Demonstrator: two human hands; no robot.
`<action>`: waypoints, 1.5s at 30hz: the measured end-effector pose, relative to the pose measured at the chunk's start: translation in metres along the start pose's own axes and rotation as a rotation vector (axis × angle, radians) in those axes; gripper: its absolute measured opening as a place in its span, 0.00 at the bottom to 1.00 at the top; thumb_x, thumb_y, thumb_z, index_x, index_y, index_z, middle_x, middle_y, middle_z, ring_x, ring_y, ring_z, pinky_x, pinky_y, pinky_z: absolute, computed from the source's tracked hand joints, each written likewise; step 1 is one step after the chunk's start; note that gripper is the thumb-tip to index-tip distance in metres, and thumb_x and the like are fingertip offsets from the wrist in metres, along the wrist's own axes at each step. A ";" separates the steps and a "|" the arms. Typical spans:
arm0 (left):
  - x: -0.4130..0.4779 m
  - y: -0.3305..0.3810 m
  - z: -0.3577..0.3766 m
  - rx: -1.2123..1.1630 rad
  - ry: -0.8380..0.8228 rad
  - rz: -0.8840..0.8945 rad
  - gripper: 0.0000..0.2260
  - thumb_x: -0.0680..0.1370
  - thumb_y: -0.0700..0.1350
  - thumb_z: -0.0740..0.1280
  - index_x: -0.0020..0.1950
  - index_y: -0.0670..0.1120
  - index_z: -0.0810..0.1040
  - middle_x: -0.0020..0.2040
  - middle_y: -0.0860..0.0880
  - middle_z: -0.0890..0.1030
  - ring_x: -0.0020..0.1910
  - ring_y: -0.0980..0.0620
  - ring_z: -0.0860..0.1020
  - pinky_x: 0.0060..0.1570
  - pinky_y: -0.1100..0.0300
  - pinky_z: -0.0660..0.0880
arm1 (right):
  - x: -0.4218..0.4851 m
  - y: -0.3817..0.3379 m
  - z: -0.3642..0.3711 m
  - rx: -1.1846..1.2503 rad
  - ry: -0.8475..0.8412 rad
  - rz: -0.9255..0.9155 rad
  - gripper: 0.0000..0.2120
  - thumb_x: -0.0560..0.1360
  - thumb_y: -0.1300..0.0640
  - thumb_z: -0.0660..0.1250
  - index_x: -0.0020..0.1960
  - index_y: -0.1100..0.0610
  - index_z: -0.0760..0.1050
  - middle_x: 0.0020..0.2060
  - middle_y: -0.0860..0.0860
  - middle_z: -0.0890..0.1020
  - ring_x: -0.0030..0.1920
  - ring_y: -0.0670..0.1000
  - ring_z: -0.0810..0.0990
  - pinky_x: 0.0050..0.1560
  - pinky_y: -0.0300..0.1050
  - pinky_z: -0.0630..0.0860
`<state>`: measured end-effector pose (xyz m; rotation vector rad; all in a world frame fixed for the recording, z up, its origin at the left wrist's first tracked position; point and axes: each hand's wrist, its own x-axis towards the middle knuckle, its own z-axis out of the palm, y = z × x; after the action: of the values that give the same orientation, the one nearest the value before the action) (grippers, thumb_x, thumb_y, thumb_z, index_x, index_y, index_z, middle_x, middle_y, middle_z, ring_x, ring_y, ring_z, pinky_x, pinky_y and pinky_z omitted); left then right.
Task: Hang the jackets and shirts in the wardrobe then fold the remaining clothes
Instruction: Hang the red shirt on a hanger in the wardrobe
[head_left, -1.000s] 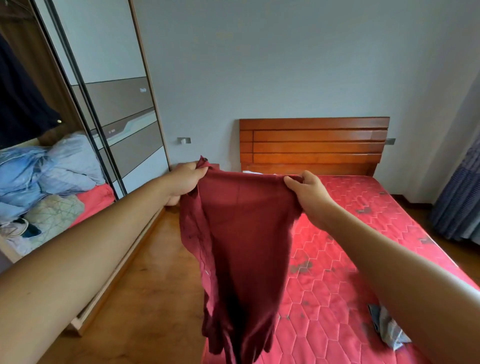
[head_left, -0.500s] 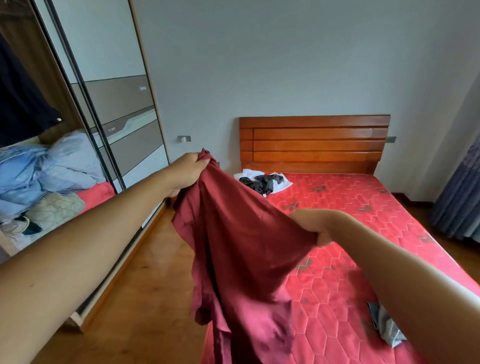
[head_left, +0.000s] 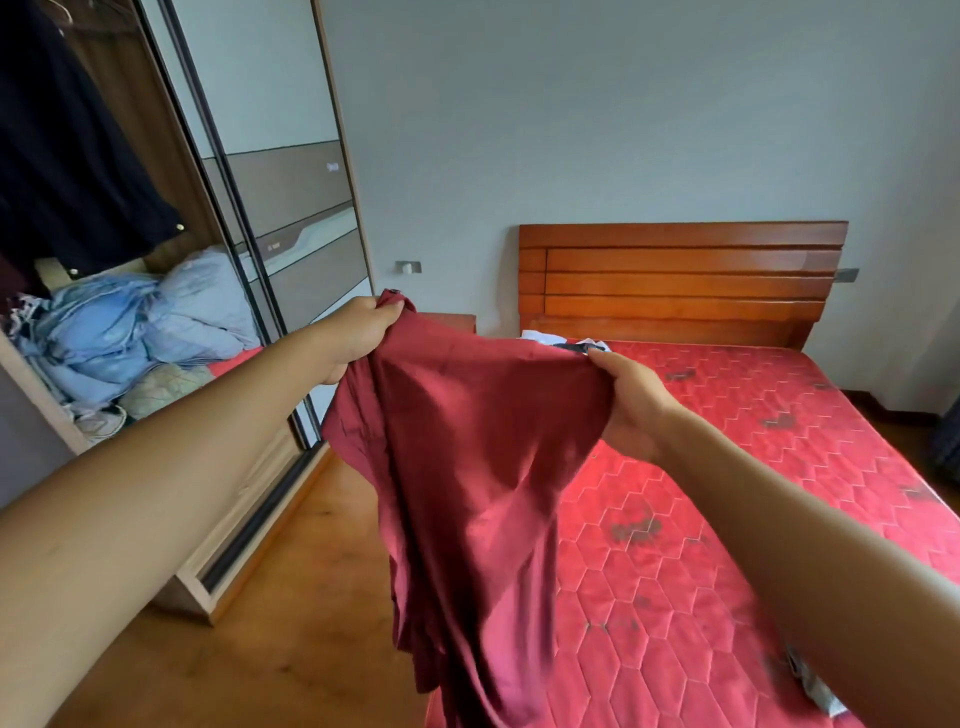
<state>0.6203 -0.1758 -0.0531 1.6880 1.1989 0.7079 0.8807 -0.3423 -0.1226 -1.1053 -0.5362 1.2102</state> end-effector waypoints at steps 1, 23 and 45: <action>0.002 -0.004 -0.007 0.011 0.016 -0.006 0.22 0.83 0.58 0.61 0.68 0.44 0.76 0.59 0.45 0.82 0.58 0.45 0.81 0.66 0.46 0.75 | 0.002 -0.003 -0.001 0.015 0.004 0.006 0.12 0.82 0.54 0.60 0.54 0.56 0.81 0.44 0.56 0.85 0.40 0.51 0.84 0.47 0.47 0.79; 0.093 -0.017 -0.121 -0.422 -0.195 -0.048 0.11 0.81 0.36 0.61 0.51 0.50 0.79 0.40 0.49 0.77 0.33 0.53 0.76 0.32 0.64 0.78 | 0.077 -0.031 0.048 -0.295 0.406 -0.324 0.14 0.75 0.70 0.61 0.44 0.52 0.76 0.34 0.52 0.77 0.30 0.51 0.72 0.29 0.40 0.71; 0.133 0.013 -0.093 -0.612 -0.323 0.232 0.12 0.84 0.37 0.59 0.51 0.47 0.81 0.38 0.49 0.85 0.35 0.55 0.83 0.36 0.62 0.80 | 0.109 0.086 0.246 -1.196 0.129 -0.728 0.23 0.71 0.30 0.67 0.49 0.50 0.75 0.40 0.44 0.78 0.43 0.48 0.78 0.42 0.45 0.73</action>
<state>0.5947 -0.0210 -0.0098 1.3558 0.4907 0.8039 0.6720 -0.1513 -0.1199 -1.7074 -1.4972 0.0749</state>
